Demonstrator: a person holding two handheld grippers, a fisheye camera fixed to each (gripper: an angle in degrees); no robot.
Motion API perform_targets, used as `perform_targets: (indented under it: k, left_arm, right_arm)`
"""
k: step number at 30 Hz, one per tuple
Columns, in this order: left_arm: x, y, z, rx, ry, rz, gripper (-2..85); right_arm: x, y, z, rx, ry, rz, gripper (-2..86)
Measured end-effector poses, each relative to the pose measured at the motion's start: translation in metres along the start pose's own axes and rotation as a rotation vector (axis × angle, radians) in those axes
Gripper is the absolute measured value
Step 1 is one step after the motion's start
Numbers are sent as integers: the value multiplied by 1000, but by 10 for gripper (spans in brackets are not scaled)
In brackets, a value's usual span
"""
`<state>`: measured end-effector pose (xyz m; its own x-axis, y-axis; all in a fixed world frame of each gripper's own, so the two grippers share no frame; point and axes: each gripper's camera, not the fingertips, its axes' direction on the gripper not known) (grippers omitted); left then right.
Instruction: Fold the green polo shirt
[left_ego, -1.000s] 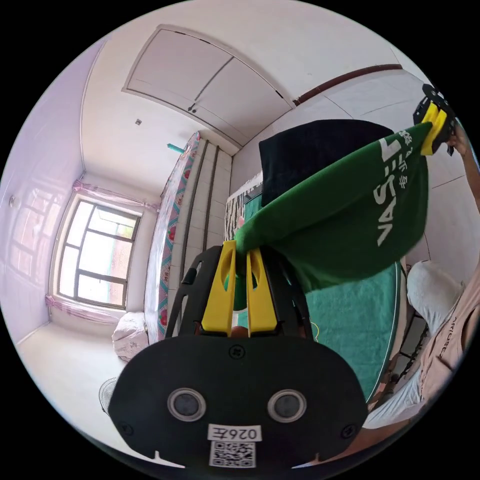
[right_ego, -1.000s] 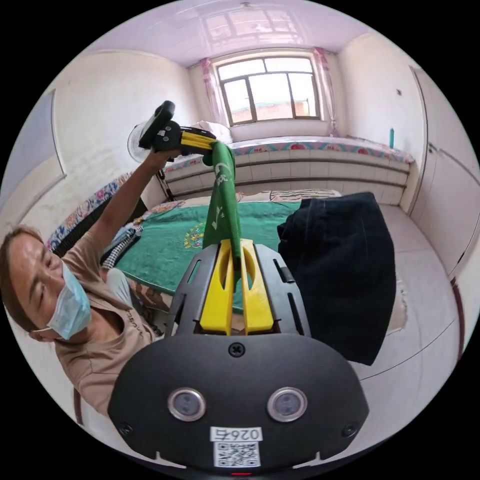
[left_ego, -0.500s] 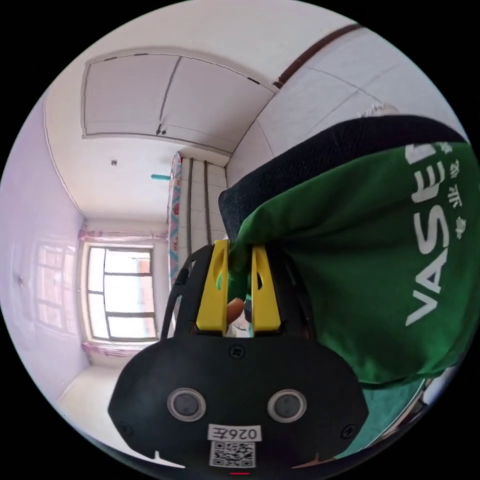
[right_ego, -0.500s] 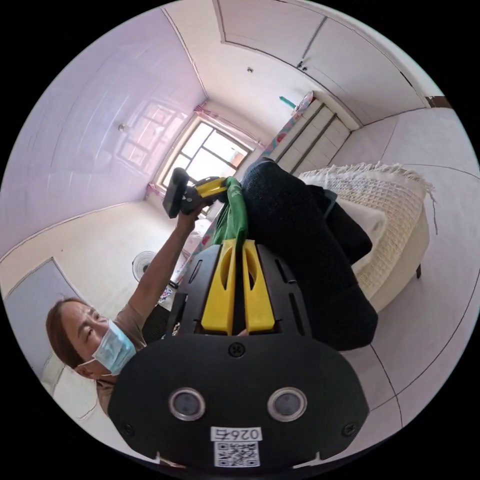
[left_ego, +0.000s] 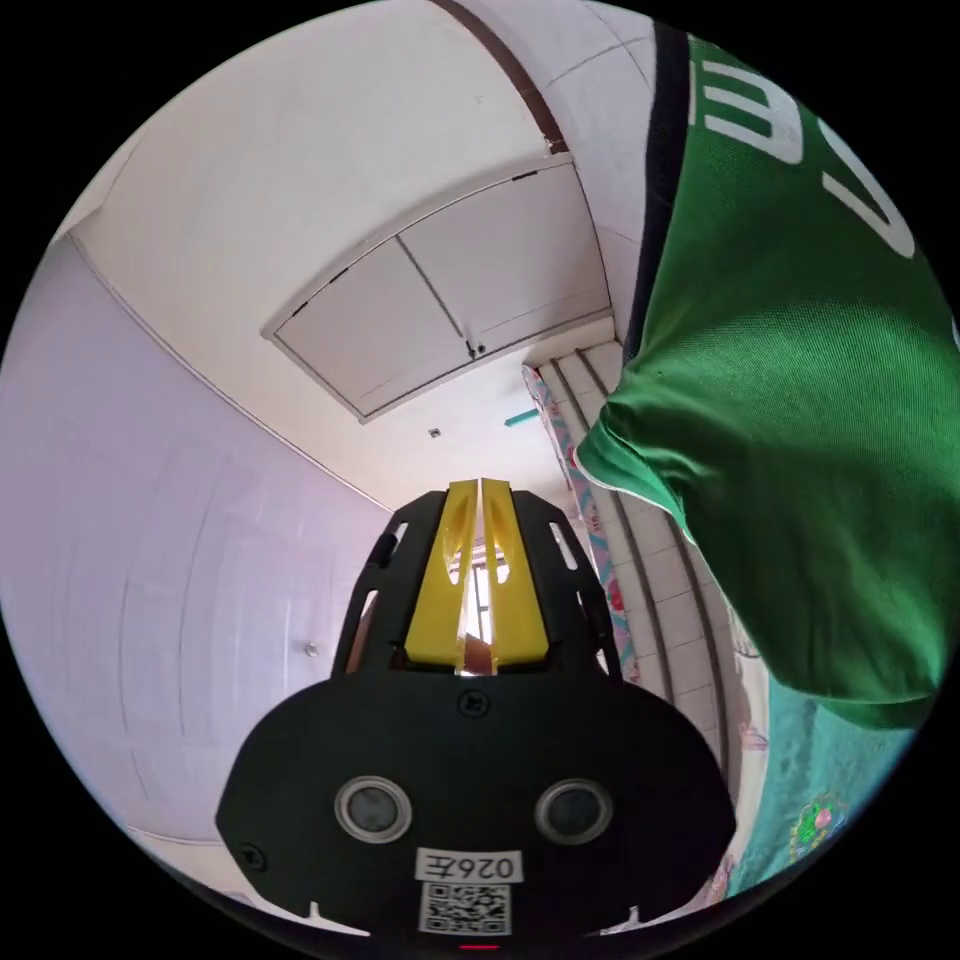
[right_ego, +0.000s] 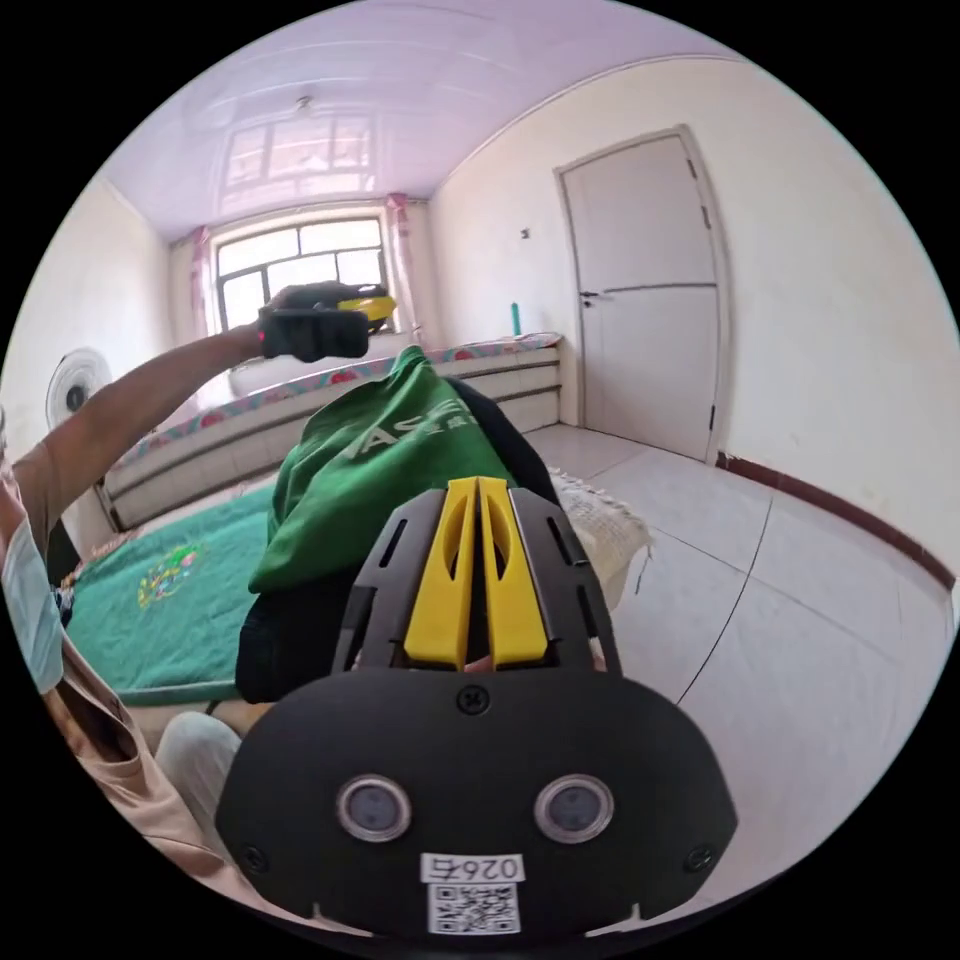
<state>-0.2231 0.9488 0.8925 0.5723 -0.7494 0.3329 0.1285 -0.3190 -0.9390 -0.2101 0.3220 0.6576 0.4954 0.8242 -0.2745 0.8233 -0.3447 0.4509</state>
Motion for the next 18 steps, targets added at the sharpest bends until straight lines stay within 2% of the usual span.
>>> perform_targets:
  k: [5,7,12,15,18]
  left_arm:
    - [-9,32,26,-64,321,-213,-9]
    - [9,56,34,-67,464,-256,-9]
    - [67,106,62,-241,526,-189,-8]
    - [55,170,68,-314,517,-333,-8]
    - [12,269,55,-349,535,-602,-8]
  right_arm:
    - [15,60,177,-83,-145,-113,-9]
    - [33,95,229,-106,-136,-120,-9]
    - [99,191,329,-115,-73,-135,-9]
    - [145,250,355,-36,8,-128,-7]
    - [178,324,346,190,68,-160,4]
